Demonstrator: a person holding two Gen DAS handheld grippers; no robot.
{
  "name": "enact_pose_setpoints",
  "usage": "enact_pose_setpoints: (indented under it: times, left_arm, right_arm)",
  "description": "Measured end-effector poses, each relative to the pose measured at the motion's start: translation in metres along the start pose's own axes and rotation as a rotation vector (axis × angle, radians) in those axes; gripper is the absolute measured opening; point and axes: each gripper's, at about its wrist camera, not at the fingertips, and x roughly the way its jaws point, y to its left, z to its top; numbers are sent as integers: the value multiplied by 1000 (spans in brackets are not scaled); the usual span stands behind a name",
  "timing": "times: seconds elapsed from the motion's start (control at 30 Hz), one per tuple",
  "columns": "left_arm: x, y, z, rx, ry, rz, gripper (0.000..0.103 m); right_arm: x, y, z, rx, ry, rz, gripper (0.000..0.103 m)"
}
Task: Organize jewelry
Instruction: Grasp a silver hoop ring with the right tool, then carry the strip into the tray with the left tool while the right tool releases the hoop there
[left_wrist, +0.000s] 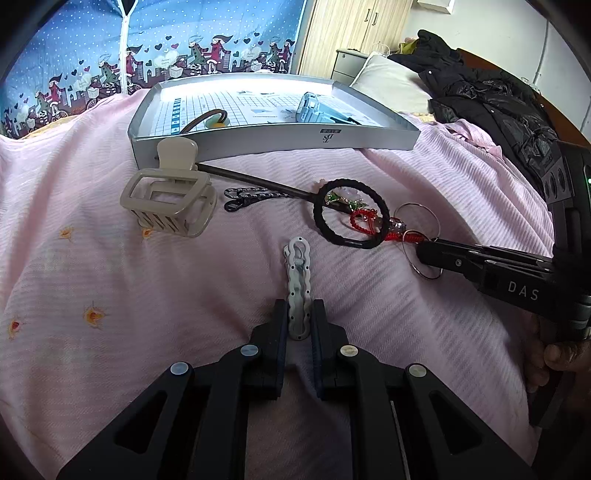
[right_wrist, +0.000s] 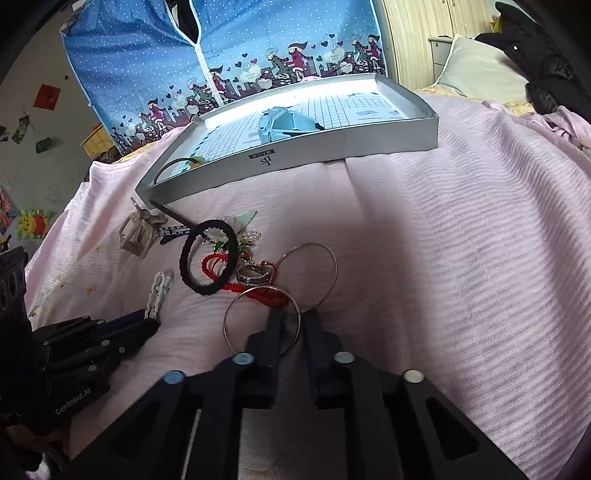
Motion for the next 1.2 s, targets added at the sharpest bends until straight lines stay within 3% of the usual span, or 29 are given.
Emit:
enact_pose_setpoints:
  times: [0.1,0.3,0.37,0.5,0.73,0.93,1.2]
  left_arm:
    - [-3,0,-1,-3,-15,-4,9]
    - [-26,2,-1,-51,-67,-44,9]
    - [-33,-1,0,-47,-87,-44,9]
    - [-46,-7,2,-42,-125,-65,9]
    - [-61,-8,13,-65,-174,-81,9]
    - [-70,4,48,-140,-211,-77,9]
    - [-50,15,112,-108,-223,-31,9]
  right_arm:
    - [-7,1,0,0,-23,4,4]
    - [-48,1,1,-22,-207,-37,4]
    - [-52,-3,3,-5,-227,-36,4]
    - [-55,-8,5,30,-253,-13,3]
    - [-76,0,18,9,-385,55,3]
    - [-82,7,38,-20,-478,88,3]
    - [-71,-10,93,-15,-614,104,3]
